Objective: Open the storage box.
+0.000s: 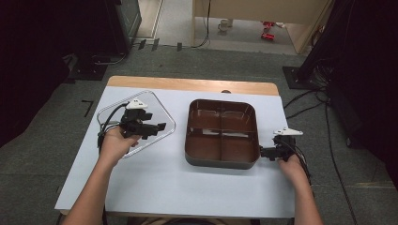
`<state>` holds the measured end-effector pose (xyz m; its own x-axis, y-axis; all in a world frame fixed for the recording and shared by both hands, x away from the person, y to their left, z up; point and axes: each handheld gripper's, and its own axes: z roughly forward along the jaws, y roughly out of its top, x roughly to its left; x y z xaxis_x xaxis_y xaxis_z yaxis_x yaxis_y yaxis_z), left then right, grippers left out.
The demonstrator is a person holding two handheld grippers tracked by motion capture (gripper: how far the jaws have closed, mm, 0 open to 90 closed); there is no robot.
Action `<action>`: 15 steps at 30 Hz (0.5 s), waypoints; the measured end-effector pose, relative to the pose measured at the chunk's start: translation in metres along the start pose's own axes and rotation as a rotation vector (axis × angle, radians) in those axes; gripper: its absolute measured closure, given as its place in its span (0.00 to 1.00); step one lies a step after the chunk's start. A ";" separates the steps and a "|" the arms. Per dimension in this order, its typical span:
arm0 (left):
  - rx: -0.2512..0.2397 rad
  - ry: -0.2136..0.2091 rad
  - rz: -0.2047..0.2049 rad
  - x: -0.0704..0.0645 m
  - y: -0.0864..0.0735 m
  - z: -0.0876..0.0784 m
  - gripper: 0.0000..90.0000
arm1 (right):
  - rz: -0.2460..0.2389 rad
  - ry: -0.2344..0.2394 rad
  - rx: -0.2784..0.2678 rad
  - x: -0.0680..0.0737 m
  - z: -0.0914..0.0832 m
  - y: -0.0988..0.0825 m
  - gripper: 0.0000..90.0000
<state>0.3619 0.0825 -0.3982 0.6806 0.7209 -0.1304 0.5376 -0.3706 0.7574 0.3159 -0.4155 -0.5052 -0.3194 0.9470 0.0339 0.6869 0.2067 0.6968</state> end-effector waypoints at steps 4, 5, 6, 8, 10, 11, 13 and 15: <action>-0.026 -0.023 0.044 -0.010 -0.010 0.008 0.28 | 0.000 0.000 0.000 0.000 0.000 0.000 0.00; -0.022 -0.025 0.052 -0.012 -0.013 0.011 0.28 | 0.000 0.000 0.000 0.000 0.000 0.000 0.00; -0.015 -0.025 0.059 -0.014 -0.016 0.014 0.27 | -0.001 0.001 0.000 0.000 0.000 0.000 0.00; -0.002 -0.032 0.064 -0.017 -0.023 0.020 0.27 | 0.000 0.000 0.000 0.000 0.000 0.000 0.00; 0.006 -0.041 0.062 -0.021 -0.028 0.024 0.27 | 0.000 0.000 0.000 0.000 0.000 0.000 0.00; 0.016 -0.043 0.066 -0.023 -0.030 0.026 0.27 | 0.000 0.000 0.000 0.000 0.000 0.000 0.00; 0.023 -0.044 0.076 -0.027 -0.034 0.029 0.27 | 0.000 0.000 0.000 0.000 0.000 0.000 0.00; 0.028 -0.045 0.079 -0.029 -0.036 0.031 0.27 | 0.002 0.001 0.001 0.000 0.000 0.000 0.00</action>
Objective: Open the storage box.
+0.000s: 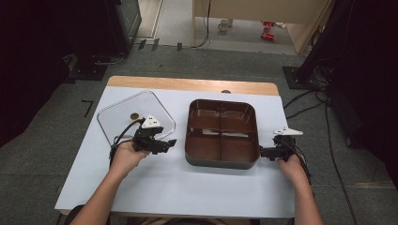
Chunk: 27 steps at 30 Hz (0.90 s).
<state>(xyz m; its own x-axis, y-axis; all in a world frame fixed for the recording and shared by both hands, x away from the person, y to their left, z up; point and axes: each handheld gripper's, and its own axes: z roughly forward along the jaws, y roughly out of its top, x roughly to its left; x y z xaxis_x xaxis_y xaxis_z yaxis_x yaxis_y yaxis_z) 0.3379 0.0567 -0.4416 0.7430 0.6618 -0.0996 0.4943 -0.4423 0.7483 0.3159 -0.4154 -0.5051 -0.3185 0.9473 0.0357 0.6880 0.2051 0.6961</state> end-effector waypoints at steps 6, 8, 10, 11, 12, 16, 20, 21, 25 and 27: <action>0.031 0.001 0.014 -0.008 -0.008 0.009 0.27 | -0.001 0.000 0.000 0.000 0.000 0.000 0.00; 0.043 -0.004 0.021 -0.010 -0.009 0.013 0.27 | -0.001 0.000 0.000 0.000 0.000 0.000 0.00; 0.058 -0.006 0.036 -0.014 -0.012 0.019 0.26 | 0.000 0.000 0.000 0.000 0.000 0.000 0.00; 0.070 -0.011 0.043 -0.015 -0.013 0.021 0.26 | 0.000 0.000 0.000 0.000 0.000 0.000 0.00; 0.082 -0.014 0.045 -0.016 -0.014 0.024 0.26 | 0.000 0.000 0.000 0.000 0.000 0.000 0.00; 0.123 -0.019 0.060 -0.020 -0.018 0.034 0.26 | -0.002 0.000 0.000 0.000 0.000 0.000 0.00; 0.143 -0.015 0.069 -0.022 -0.020 0.040 0.26 | -0.002 0.000 0.000 0.000 0.000 0.000 0.00; 0.146 -0.015 0.068 -0.023 -0.021 0.041 0.26 | -0.002 0.000 -0.001 0.000 0.000 0.000 0.00; 0.157 -0.008 0.093 -0.025 -0.023 0.045 0.26 | -0.002 0.000 0.000 0.000 0.000 0.000 0.00; 0.153 -0.012 0.094 -0.024 -0.024 0.045 0.26 | -0.002 0.000 0.000 0.000 0.000 0.000 0.00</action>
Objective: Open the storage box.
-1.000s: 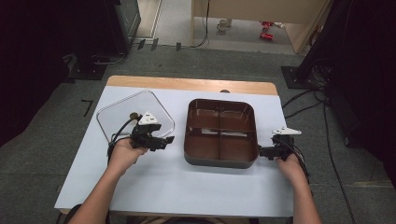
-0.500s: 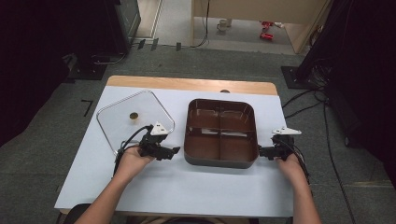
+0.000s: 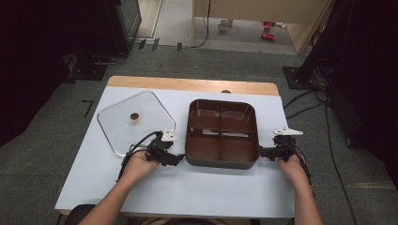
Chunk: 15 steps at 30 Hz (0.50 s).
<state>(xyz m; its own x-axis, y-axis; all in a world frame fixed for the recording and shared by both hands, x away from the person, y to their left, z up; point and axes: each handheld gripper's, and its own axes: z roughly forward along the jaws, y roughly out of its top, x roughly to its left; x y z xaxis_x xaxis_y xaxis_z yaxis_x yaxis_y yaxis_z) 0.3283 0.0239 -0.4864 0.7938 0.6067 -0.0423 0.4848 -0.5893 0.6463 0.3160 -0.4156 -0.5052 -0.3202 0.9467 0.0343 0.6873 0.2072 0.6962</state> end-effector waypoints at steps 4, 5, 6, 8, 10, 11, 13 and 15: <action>-0.011 -0.003 0.022 -0.001 -0.002 0.001 0.25 | 0.000 0.000 0.000 0.000 0.000 0.000 0.00; -0.013 -0.002 0.045 -0.002 -0.004 0.001 0.23 | 0.000 0.000 0.000 0.000 0.000 0.000 0.00; -0.019 0.003 0.062 -0.003 -0.005 0.002 0.21 | 0.000 0.000 0.000 0.000 0.000 0.000 0.00; -0.042 0.004 0.052 -0.003 -0.008 0.002 0.20 | 0.000 0.000 0.000 0.000 0.000 0.000 0.00; -0.058 0.008 0.050 -0.004 -0.010 0.002 0.20 | 0.000 0.000 0.000 0.000 0.000 0.000 0.00; -0.063 0.008 0.049 -0.004 -0.011 0.002 0.20 | 0.000 -0.001 0.000 0.000 0.000 0.000 0.00; -0.082 0.010 0.046 -0.004 -0.013 0.003 0.20 | 0.000 -0.001 0.000 0.000 0.000 0.000 0.00; -0.094 0.013 0.048 -0.005 -0.015 0.003 0.20 | 0.000 -0.001 0.000 0.000 0.000 0.000 0.00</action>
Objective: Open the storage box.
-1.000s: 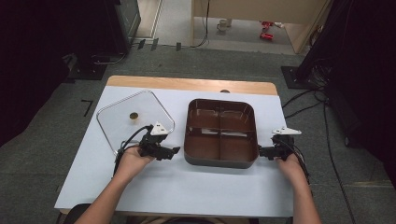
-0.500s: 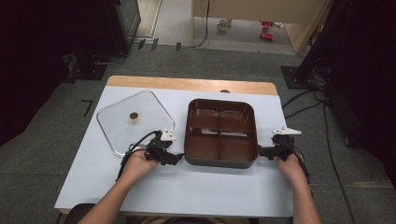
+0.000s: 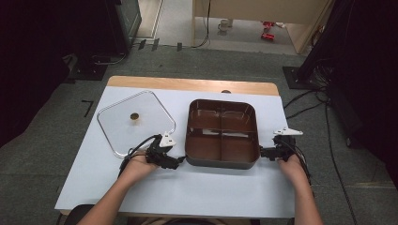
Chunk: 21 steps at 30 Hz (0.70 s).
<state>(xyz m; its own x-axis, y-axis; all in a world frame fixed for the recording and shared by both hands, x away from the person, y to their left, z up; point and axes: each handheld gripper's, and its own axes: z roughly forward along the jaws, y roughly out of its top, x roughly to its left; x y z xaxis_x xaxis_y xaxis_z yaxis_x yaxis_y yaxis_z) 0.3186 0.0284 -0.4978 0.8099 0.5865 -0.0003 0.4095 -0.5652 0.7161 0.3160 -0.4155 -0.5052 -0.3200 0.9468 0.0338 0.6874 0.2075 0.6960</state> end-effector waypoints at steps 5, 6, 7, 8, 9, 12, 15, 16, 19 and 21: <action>-0.014 0.003 -0.002 -0.001 -0.002 0.000 0.20 | 0.000 0.000 0.000 0.000 0.000 0.000 0.00; -0.014 0.003 -0.002 -0.001 -0.002 0.000 0.20 | 0.000 0.000 0.000 0.000 0.000 0.000 0.00; -0.015 0.004 -0.002 -0.001 -0.002 0.000 0.20 | 0.000 0.000 0.000 0.000 0.000 0.000 0.00; -0.016 0.004 -0.003 -0.001 -0.002 0.000 0.20 | 0.001 0.000 0.000 0.000 0.000 0.000 0.00; -0.017 0.004 -0.002 -0.001 -0.002 0.000 0.20 | 0.002 0.000 0.001 0.000 0.000 0.000 0.00; -0.018 0.005 -0.002 -0.001 -0.002 0.000 0.20 | 0.002 0.000 0.001 0.000 0.000 0.000 0.00; -0.018 0.004 -0.002 -0.001 -0.002 0.000 0.20 | 0.002 0.000 0.001 0.000 0.000 0.000 0.00; -0.018 0.004 -0.002 -0.001 -0.002 0.000 0.20 | 0.002 0.000 0.000 0.000 0.000 0.000 0.00; -0.018 0.005 -0.002 -0.001 -0.002 0.000 0.20 | 0.002 0.000 0.000 0.000 0.000 0.000 0.00; -0.019 0.005 -0.002 -0.001 -0.002 0.000 0.20 | 0.001 0.000 0.000 0.000 0.000 0.000 0.00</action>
<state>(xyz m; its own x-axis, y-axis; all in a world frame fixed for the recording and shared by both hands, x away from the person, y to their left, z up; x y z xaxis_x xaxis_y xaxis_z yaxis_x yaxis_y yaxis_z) 0.3169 0.0291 -0.4995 0.8069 0.5906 0.0018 0.4033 -0.5531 0.7290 0.3160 -0.4155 -0.5051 -0.3193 0.9470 0.0351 0.6882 0.2063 0.6956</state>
